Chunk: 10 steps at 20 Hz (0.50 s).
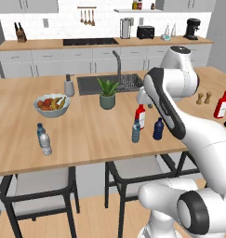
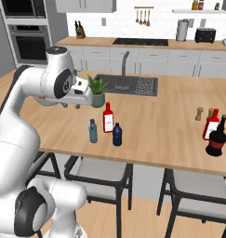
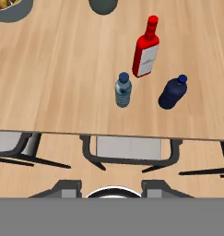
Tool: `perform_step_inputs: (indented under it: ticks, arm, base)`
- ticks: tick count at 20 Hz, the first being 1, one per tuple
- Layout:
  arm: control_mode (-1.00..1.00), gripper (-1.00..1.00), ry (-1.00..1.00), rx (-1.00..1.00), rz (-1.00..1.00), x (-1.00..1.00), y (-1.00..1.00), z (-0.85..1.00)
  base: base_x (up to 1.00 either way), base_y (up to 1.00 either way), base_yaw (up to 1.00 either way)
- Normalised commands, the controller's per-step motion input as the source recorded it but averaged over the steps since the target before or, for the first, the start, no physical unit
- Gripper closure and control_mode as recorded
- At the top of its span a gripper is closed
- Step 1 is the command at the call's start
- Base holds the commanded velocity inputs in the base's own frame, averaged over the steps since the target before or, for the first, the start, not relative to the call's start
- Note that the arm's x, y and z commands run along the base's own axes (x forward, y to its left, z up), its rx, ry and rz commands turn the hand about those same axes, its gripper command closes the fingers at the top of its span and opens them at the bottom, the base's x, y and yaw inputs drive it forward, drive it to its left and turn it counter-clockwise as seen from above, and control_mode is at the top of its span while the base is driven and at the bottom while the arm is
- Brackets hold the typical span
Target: Move the plastic bottles in the middle to the plastics group, and the glass bottles in the middle to the glass group.
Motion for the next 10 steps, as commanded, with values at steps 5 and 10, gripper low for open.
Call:
perform_step_inputs:
  ticks: [5,10]
  arm:
    - [-1.0,-1.0,0.0,0.0,0.0,-0.01,0.0,-0.17]
    - [-1.0,-1.0,0.0,0.0,0.0,0.05,-0.1,-0.41]
  base:
    - [0.0,0.0,0.0]
    - [0.0,0.0,0.0]
